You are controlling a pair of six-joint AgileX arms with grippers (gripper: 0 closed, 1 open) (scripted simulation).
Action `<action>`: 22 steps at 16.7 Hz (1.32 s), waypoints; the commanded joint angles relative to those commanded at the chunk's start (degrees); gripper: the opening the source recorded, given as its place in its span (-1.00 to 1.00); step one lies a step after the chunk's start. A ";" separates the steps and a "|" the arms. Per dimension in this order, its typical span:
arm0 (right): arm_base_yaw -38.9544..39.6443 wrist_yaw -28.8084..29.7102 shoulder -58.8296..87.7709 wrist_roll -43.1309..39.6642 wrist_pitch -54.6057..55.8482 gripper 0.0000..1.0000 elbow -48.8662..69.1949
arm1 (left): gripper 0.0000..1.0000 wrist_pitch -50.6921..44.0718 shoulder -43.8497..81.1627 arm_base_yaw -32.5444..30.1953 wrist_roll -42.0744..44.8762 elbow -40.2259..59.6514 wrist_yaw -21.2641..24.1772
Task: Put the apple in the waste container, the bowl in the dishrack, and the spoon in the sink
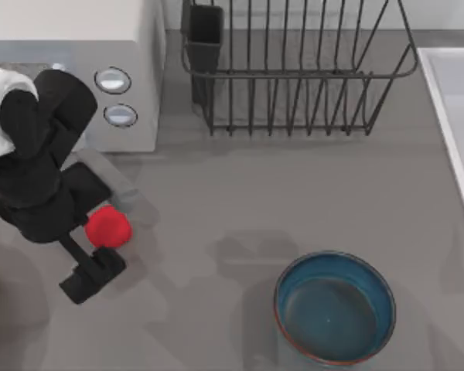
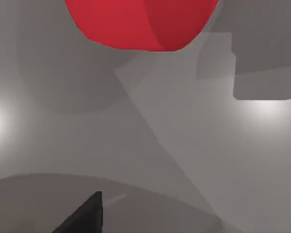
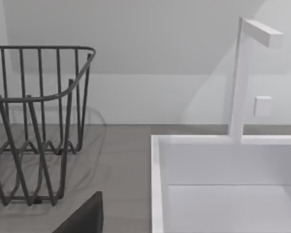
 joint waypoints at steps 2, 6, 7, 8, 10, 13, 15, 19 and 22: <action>0.00 0.00 0.00 0.00 0.00 1.00 0.00 | 1.00 -3.31 6.64 -0.39 1.68 7.29 0.10; 0.00 0.00 0.00 0.00 0.00 1.00 0.00 | 1.00 -6.11 14.55 -0.33 3.50 18.25 0.48; 0.00 0.00 0.00 0.00 0.00 1.00 0.00 | 1.00 -6.26 15.49 -0.25 3.67 19.69 0.54; 0.00 0.00 0.00 0.00 0.00 1.00 0.00 | 1.00 -6.30 16.02 -0.19 3.75 20.53 0.57; 0.00 0.00 0.00 0.00 0.00 1.00 0.00 | 1.00 -6.31 16.19 -0.17 3.78 20.80 0.58; 0.00 0.00 0.00 0.00 0.00 1.00 0.00 | 1.00 -6.22 15.95 -0.14 3.73 20.67 0.55; 0.00 0.00 0.00 0.00 0.00 1.00 0.00 | 1.00 -5.26 16.35 -0.15 3.73 19.87 0.58; 0.00 0.00 0.00 0.00 0.00 1.00 0.00 | 1.00 2.55 19.45 -0.19 3.75 15.55 0.60; 0.00 0.00 0.00 0.00 0.00 1.00 0.00 | 1.00 7.77 21.76 -0.18 3.80 12.52 0.62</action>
